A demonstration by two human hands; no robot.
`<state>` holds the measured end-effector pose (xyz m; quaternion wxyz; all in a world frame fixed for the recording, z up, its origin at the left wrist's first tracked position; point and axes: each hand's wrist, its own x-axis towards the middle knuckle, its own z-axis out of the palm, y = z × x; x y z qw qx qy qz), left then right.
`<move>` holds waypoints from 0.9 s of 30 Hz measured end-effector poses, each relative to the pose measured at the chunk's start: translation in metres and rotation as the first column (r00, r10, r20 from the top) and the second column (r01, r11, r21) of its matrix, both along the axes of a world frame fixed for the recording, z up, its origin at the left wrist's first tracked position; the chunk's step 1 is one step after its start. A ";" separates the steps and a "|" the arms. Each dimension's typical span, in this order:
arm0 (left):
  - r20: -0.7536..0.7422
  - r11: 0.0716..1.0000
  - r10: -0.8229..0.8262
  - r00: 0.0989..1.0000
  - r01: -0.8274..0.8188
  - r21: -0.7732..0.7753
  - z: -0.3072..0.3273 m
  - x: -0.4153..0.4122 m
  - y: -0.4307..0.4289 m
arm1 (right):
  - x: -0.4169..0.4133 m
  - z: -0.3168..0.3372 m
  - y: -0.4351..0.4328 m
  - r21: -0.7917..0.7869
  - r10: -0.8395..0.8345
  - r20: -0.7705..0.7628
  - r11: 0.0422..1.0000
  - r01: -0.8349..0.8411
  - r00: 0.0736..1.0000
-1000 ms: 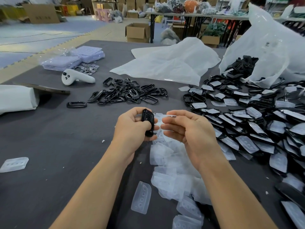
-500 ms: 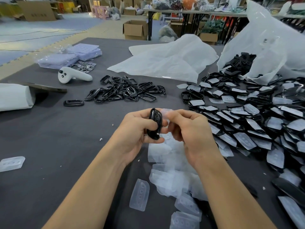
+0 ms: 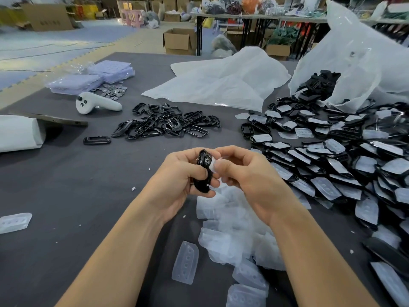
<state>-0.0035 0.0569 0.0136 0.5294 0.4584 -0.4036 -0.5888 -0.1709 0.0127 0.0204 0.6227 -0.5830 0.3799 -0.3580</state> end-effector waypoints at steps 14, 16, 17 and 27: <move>0.127 0.957 0.284 0.950 -0.289 0.020 -0.008 -0.010 -0.008 | 0.010 -0.010 0.000 -0.212 -0.263 -0.144 0.950 0.230 0.954; 0.128 0.955 0.294 0.947 -0.298 0.010 -0.008 -0.011 -0.008 | 0.013 -0.010 0.002 -0.223 -0.267 -0.151 0.947 0.230 0.952; 0.131 0.955 0.292 0.947 -0.295 0.003 -0.009 -0.012 -0.008 | 0.015 -0.011 0.003 -0.219 -0.267 -0.141 0.947 0.233 0.953; 0.125 0.970 0.241 0.962 -0.236 -0.053 -0.009 -0.016 -0.007 | 0.016 -0.011 0.001 -0.077 -0.285 0.032 0.955 0.287 0.958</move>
